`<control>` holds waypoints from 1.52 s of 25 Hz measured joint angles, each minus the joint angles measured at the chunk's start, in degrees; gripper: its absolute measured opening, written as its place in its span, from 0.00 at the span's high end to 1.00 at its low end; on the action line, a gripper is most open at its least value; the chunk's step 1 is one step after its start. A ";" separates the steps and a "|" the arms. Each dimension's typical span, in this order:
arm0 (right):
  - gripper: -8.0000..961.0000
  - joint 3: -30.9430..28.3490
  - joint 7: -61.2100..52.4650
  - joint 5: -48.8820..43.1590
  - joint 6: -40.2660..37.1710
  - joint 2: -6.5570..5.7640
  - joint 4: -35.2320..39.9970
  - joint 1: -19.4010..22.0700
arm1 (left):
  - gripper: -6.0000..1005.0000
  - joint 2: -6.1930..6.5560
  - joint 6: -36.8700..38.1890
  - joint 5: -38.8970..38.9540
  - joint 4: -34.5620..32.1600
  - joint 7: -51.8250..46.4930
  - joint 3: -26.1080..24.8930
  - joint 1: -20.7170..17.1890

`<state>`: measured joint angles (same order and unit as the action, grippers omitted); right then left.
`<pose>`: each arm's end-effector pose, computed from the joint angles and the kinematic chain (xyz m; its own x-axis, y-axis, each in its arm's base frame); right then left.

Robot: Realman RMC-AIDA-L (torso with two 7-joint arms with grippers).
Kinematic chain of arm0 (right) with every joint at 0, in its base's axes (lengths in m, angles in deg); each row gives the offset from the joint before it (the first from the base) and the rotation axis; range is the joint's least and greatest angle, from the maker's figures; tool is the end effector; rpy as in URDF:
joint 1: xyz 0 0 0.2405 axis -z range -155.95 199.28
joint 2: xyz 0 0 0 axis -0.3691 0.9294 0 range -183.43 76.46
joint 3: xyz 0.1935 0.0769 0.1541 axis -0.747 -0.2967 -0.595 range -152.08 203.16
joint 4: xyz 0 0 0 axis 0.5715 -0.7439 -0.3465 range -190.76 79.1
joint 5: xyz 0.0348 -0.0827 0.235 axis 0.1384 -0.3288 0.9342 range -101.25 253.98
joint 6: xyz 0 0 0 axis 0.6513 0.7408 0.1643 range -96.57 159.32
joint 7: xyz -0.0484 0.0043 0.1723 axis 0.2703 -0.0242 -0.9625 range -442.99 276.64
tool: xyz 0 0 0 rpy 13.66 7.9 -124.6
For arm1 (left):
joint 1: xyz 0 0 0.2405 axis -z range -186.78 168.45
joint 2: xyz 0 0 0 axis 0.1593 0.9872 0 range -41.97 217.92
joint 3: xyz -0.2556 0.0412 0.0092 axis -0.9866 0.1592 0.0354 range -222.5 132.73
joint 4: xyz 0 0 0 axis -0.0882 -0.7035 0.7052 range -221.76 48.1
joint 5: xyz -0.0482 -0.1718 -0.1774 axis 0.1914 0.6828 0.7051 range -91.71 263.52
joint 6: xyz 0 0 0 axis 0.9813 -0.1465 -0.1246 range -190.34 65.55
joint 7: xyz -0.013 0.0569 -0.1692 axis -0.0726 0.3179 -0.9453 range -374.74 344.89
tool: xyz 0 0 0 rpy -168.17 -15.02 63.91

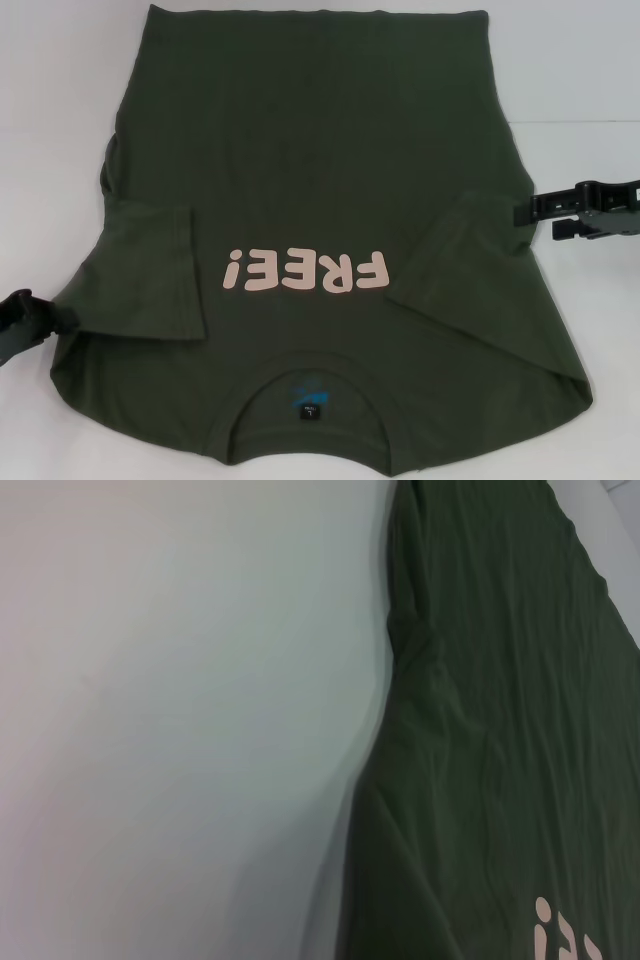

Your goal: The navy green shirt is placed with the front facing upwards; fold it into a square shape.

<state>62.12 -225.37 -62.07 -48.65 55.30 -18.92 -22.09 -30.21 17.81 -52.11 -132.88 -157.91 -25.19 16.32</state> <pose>0.2901 0.4609 0.0416 0.2359 -0.9045 -0.3553 -0.9703 -0.1993 -0.1369 -0.4010 0.3560 0.0391 -0.1852 0.8022 0.5677 0.9813 0.1820 0.0630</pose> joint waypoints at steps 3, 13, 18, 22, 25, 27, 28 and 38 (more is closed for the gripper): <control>0.13 0.28 1.29 -0.33 -1.53 -0.32 0.00 0.07 | 0.97 0.04 1.45 0.49 -0.07 1.49 -0.11 0.00; 0.13 0.41 5.55 -2.34 -14.70 -2.82 1.57 4.77 | 0.99 1.12 7.78 4.83 -0.59 8.52 -0.75 0.48; 0.13 0.37 4.56 -6.08 -15.53 -2.80 2.40 6.13 | 0.99 1.53 6.86 4.88 -0.46 8.32 -0.40 1.96; 0.13 0.49 4.51 -7.67 -15.93 -2.23 2.33 6.27 | 0.99 1.56 6.31 4.63 -0.22 8.23 -0.19 2.90; 0.13 0.50 4.61 -8.73 -15.99 -1.81 2.07 6.22 | 0.99 1.56 5.88 4.80 0.01 8.19 -0.17 2.95; 0.13 0.52 4.96 -9.28 -15.83 -1.38 1.89 6.11 | 0.99 1.56 5.43 4.87 0.15 8.15 -0.18 2.93; 0.13 0.58 5.14 -9.48 -15.72 -1.11 1.87 6.08 | 0.99 1.56 5.23 4.91 0.17 8.15 -0.21 2.85; 0.13 3.68 4.86 -9.81 -14.21 0.46 1.76 5.86 | 0.99 1.54 5.00 4.96 0.26 8.15 -0.37 2.54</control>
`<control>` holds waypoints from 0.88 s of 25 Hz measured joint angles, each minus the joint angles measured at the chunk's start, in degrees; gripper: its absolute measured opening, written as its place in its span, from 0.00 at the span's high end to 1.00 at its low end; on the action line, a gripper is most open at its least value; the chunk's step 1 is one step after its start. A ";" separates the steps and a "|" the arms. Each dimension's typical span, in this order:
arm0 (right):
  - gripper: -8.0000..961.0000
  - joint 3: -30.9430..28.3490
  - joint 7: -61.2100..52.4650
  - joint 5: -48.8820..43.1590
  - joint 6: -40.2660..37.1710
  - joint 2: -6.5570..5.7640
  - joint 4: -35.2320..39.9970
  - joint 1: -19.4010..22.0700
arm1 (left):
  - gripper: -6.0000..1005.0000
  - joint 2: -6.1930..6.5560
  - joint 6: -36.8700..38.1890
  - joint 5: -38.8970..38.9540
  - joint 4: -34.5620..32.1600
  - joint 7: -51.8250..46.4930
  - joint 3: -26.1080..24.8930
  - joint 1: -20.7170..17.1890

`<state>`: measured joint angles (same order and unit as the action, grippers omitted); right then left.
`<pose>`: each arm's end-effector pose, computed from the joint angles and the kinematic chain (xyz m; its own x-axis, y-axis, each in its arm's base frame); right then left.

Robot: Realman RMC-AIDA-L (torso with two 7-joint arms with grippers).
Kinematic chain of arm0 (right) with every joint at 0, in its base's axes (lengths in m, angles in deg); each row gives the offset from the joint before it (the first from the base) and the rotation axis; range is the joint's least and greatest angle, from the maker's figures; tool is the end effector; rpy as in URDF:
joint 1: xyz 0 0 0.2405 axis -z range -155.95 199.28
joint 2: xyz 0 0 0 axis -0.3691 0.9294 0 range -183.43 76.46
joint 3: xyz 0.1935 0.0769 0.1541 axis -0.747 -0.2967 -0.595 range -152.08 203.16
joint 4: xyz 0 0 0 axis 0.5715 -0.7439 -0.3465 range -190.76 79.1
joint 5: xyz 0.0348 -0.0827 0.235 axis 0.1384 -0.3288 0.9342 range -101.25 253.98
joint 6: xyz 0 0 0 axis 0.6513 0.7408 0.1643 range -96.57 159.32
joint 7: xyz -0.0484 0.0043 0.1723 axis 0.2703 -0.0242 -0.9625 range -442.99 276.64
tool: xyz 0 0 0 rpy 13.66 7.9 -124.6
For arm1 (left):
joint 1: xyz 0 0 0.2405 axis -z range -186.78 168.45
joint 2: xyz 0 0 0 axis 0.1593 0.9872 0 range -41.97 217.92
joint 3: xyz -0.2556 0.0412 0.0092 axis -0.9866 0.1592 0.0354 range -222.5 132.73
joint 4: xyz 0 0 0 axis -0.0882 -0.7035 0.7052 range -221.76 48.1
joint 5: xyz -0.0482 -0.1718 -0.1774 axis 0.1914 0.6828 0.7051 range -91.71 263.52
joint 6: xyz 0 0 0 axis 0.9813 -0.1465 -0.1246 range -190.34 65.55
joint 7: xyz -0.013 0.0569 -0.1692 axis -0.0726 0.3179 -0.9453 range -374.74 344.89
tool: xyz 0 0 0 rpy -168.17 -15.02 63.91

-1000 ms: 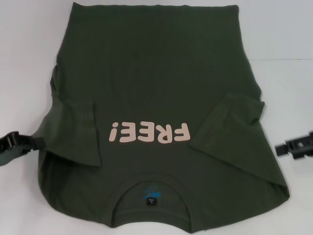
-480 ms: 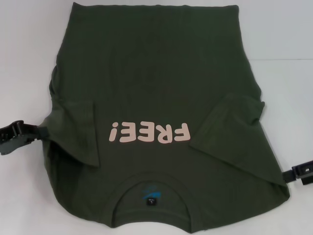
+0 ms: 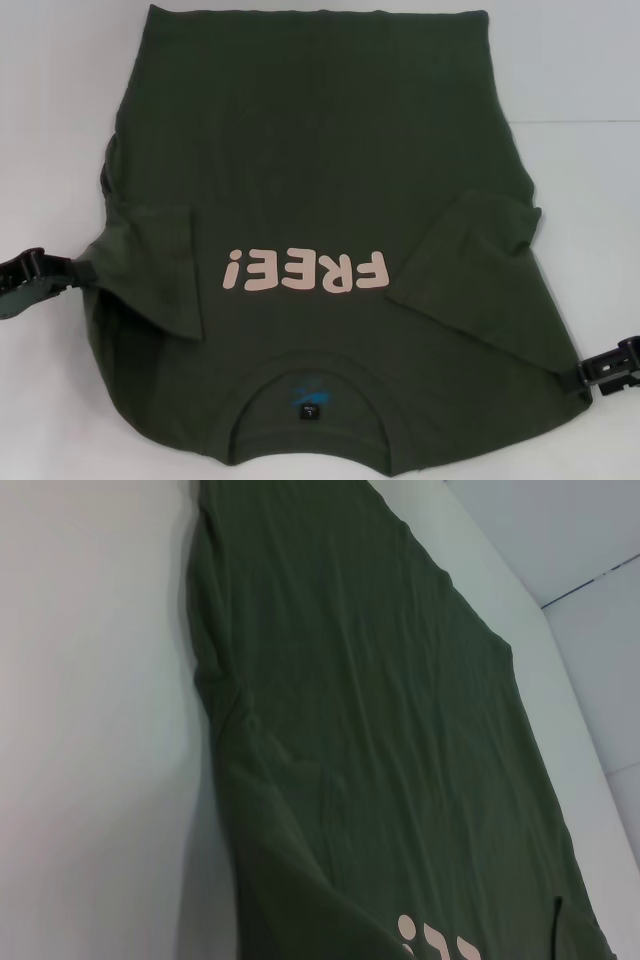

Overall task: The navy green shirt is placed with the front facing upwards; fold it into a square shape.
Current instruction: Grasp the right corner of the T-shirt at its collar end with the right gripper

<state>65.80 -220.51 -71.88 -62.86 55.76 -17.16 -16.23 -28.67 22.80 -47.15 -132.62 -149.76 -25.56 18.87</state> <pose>0.3364 0.3776 0.0270 0.2422 -0.9702 -0.0110 -0.9573 -0.2371 -0.1655 -0.3682 0.3752 0.0529 -0.0121 0.8126 0.5827 0.9969 -0.0356 0.0703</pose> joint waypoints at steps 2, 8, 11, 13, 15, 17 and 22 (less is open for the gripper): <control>0.13 0.32 -0.12 -0.01 0.41 0.22 0.00 -0.05 | 0.99 -0.04 -0.03 0.00 0.00 0.00 -0.04 -0.05; 0.13 1.19 -0.15 -0.03 1.37 0.79 0.00 -0.31 | 0.99 -0.16 -0.04 0.00 0.18 0.02 -0.07 -0.09; 0.13 2.62 -0.04 -0.03 1.97 1.09 0.00 -0.36 | 0.99 -0.16 -0.04 -0.01 0.44 0.02 -0.20 -0.09; 0.13 3.21 -0.04 -0.03 2.39 1.24 0.00 -0.40 | 0.99 -0.12 -0.03 -0.01 0.64 0.02 -0.23 -0.09; 0.13 3.42 -0.09 -0.03 2.67 1.49 0.00 -0.46 | 0.99 -0.10 -0.03 -0.01 0.69 0.02 -0.24 -0.09; 0.13 3.42 -0.08 -0.03 2.67 1.85 0.00 -0.55 | 0.99 -0.09 -0.04 -0.01 0.70 0.02 -0.25 -0.12; 0.13 3.51 -0.01 -0.03 2.67 2.81 0.00 -1.02 | 0.99 -0.08 -0.12 -0.01 0.70 0.02 -0.25 -0.16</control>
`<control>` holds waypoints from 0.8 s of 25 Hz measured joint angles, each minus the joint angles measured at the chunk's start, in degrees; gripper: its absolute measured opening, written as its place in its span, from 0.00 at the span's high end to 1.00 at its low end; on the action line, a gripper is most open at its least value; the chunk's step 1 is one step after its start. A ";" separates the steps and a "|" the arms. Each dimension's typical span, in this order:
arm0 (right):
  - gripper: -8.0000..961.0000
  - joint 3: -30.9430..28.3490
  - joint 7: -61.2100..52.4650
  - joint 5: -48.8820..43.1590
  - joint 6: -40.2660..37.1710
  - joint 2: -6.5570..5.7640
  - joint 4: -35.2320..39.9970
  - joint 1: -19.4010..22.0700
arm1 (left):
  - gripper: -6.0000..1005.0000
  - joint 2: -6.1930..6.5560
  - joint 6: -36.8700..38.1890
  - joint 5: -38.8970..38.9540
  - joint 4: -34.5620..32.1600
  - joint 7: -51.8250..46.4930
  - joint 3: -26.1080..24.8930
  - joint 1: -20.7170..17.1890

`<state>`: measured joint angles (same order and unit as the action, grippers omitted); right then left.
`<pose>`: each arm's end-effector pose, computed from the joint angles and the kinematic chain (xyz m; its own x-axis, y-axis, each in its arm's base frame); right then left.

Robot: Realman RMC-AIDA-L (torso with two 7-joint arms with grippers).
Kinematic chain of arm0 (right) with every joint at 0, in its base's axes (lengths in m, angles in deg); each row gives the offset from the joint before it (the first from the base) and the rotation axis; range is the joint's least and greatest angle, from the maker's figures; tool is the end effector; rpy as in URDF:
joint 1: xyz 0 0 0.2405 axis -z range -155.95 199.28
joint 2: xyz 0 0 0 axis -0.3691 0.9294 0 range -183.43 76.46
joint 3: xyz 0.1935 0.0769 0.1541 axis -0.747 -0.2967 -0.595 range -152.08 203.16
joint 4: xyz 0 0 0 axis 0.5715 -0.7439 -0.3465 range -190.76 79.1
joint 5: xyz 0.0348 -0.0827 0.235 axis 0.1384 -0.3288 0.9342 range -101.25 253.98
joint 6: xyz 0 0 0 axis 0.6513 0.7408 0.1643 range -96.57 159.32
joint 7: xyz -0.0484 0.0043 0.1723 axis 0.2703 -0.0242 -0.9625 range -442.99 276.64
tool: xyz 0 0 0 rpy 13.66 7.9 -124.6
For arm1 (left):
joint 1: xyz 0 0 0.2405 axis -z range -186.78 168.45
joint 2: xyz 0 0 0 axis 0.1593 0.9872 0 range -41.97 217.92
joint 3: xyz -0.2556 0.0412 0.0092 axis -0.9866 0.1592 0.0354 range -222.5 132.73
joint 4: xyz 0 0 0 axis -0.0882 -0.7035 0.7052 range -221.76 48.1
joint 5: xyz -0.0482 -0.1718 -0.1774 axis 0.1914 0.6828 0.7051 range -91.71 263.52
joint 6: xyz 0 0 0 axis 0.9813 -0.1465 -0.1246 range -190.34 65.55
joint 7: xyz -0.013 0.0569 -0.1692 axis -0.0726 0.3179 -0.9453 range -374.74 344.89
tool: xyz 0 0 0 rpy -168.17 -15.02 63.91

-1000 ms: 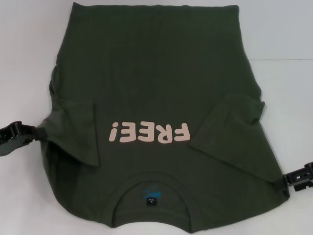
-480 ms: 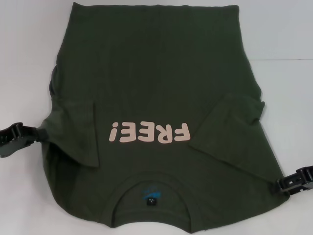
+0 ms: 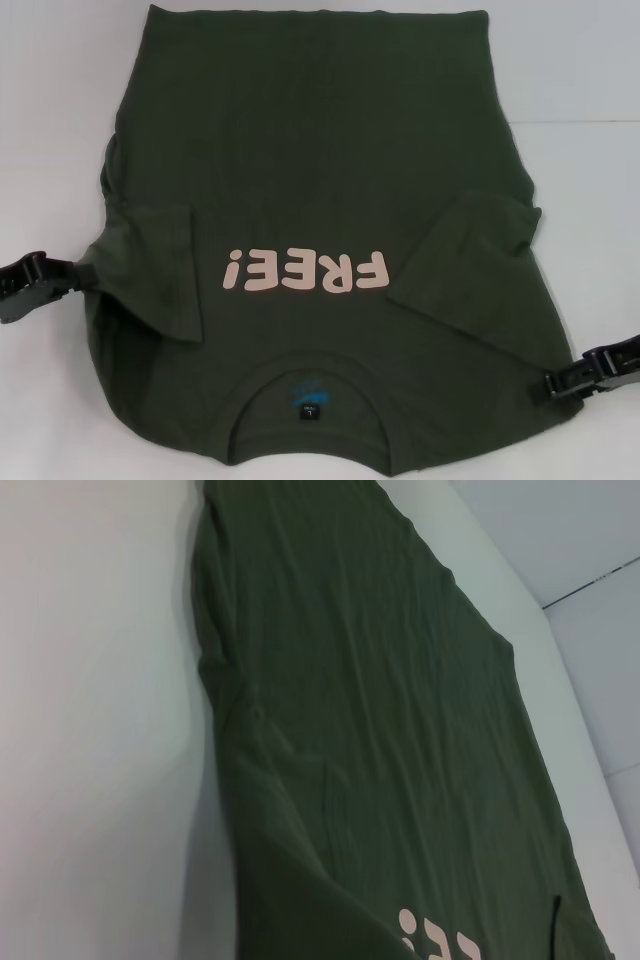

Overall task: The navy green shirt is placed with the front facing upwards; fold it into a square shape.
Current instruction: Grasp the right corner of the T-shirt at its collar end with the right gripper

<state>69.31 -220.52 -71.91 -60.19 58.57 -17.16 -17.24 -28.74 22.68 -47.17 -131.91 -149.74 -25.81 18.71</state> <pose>0.3247 0.3808 -0.0016 0.2855 -0.9580 0.0275 -0.9422 -0.2859 -0.1746 -0.3700 0.3730 0.0496 -0.0259 0.8142 0.5800 0.9964 -0.0262 0.0812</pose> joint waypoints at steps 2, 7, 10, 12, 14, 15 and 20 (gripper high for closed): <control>0.13 0.29 -0.01 0.00 0.00 0.41 0.00 -0.27 | 0.99 0.00 -0.01 0.00 0.00 0.00 0.00 -0.01; 0.13 0.53 -0.05 0.07 0.02 1.25 0.00 -0.93 | 0.99 0.00 -0.01 0.00 0.00 0.00 0.01 -0.02; 0.13 0.53 -0.05 0.18 0.35 1.53 0.00 -1.20 | 0.99 0.00 -0.01 0.00 0.00 0.00 0.00 -0.02; 0.13 0.40 -0.05 0.41 0.65 1.71 -0.01 -1.41 | 0.99 0.00 -0.04 0.00 0.00 0.00 0.00 -0.02; 0.13 0.26 -0.07 0.52 0.76 1.93 -0.04 -1.67 | 0.99 0.00 -0.07 0.00 0.00 0.00 0.01 -0.02; 0.13 0.30 -0.09 0.52 0.77 2.07 -0.06 -1.83 | 0.99 0.00 -0.09 0.00 0.00 0.00 0.00 -0.02; 0.13 1.07 -0.17 0.18 0.80 2.44 -1.34 -2.77 | 0.99 -0.05 -0.10 0.00 0.00 0.00 0.01 0.04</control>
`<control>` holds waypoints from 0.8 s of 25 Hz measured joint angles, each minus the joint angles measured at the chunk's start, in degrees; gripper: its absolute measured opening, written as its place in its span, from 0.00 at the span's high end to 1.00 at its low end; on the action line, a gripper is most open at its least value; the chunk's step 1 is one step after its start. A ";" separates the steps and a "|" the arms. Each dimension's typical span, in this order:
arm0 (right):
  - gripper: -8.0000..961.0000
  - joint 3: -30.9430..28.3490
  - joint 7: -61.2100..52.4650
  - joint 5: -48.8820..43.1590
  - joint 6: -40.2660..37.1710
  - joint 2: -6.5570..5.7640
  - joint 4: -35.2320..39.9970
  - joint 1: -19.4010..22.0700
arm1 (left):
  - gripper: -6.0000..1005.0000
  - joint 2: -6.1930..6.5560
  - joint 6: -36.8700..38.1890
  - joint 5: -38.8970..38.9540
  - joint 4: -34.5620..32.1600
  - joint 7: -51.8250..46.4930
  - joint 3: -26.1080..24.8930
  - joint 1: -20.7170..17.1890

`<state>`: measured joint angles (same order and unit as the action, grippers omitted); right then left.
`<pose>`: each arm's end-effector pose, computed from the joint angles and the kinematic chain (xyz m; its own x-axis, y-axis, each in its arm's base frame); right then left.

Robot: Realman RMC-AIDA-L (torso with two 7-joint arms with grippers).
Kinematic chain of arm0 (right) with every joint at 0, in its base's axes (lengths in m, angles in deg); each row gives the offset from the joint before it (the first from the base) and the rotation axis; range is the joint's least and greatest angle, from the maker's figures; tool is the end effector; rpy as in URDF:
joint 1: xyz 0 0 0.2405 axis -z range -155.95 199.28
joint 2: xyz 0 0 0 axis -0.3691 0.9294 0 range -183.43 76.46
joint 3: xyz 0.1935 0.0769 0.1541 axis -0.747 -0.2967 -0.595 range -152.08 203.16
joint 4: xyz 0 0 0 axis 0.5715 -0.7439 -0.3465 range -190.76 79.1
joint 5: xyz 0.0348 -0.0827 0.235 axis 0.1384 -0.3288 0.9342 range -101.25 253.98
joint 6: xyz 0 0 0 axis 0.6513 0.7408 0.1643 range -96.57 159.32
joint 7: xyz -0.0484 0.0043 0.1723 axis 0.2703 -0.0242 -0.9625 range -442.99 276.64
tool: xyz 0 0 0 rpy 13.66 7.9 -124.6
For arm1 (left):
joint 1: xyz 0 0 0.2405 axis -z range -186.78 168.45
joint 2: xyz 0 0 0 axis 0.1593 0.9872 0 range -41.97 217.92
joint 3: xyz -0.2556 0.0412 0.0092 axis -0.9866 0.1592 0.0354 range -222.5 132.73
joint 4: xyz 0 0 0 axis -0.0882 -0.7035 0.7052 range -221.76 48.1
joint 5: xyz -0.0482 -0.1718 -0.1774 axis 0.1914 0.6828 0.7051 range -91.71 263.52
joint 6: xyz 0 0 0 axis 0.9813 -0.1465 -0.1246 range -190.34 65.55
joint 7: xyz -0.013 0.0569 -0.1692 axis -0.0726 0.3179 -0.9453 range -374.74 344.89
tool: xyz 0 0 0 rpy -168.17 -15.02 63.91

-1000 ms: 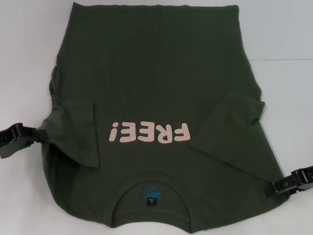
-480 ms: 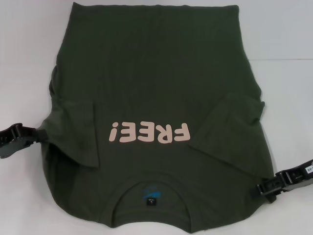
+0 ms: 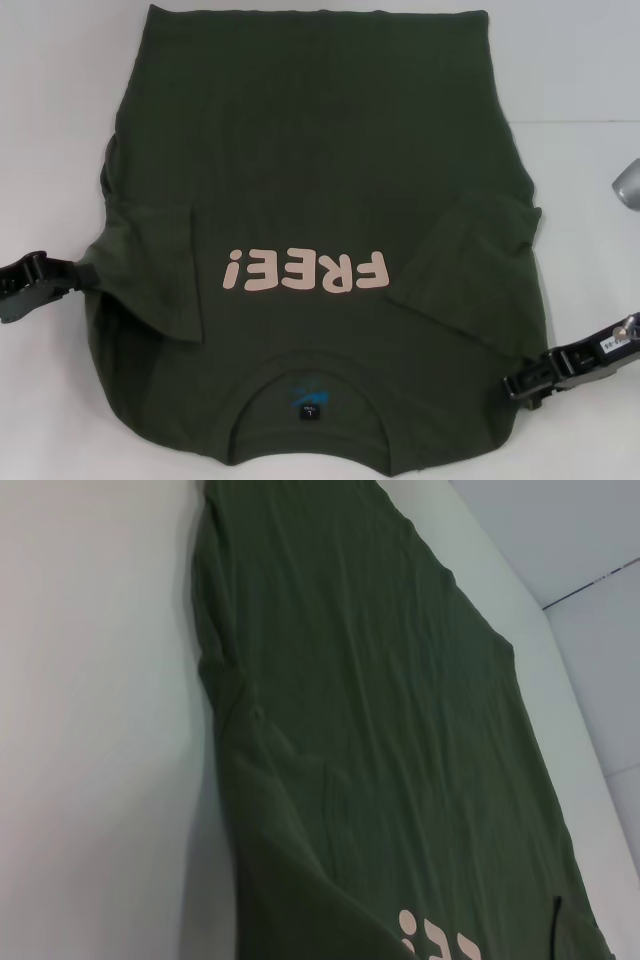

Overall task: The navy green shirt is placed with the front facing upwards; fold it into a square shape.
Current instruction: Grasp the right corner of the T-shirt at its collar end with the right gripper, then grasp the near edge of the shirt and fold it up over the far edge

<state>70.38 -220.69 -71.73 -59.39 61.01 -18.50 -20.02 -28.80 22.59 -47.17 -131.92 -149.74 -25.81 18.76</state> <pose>0.3004 0.3860 -0.0285 0.3250 -0.9438 0.0593 -0.9340 -0.3302 -0.1362 -0.3697 0.3734 0.0492 -0.0257 0.8138 0.5806 0.9964 -0.0264 0.0811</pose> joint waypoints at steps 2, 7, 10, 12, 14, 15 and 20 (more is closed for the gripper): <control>0.13 0.36 -0.01 -0.02 0.04 0.01 -0.64 -0.27 | 0.99 -0.01 0.00 0.00 0.00 0.00 0.00 0.05; 0.13 0.43 -0.35 -0.05 0.16 0.02 -0.86 -0.40 | 0.99 -0.09 0.01 0.04 0.00 0.00 0.00 0.19; 0.14 0.43 -0.74 -0.05 0.21 0.07 -0.81 -0.47 | 0.99 -0.12 0.01 0.05 0.00 0.00 0.00 0.20; 0.16 0.43 -1.11 -0.05 0.22 0.10 -0.64 -0.48 | 0.99 -0.17 0.01 0.06 0.00 0.00 0.00 0.20; 0.18 0.43 -1.24 -0.07 0.22 0.02 -0.57 -0.49 | 0.99 -0.19 0.01 0.07 0.00 0.00 0.00 0.20; 0.21 0.43 -1.24 -0.08 0.22 -0.03 -0.54 -0.50 | 0.99 -0.20 0.01 0.08 0.00 0.00 0.00 0.20; 0.39 0.42 -1.22 -0.09 0.21 -0.13 -0.46 -0.51 | 0.99 -0.21 0.01 0.10 0.00 0.00 -0.05 0.20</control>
<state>70.80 -221.91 -71.82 -59.17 60.88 -18.96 -20.53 -29.01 22.60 -47.07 -131.92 -149.74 -25.86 18.96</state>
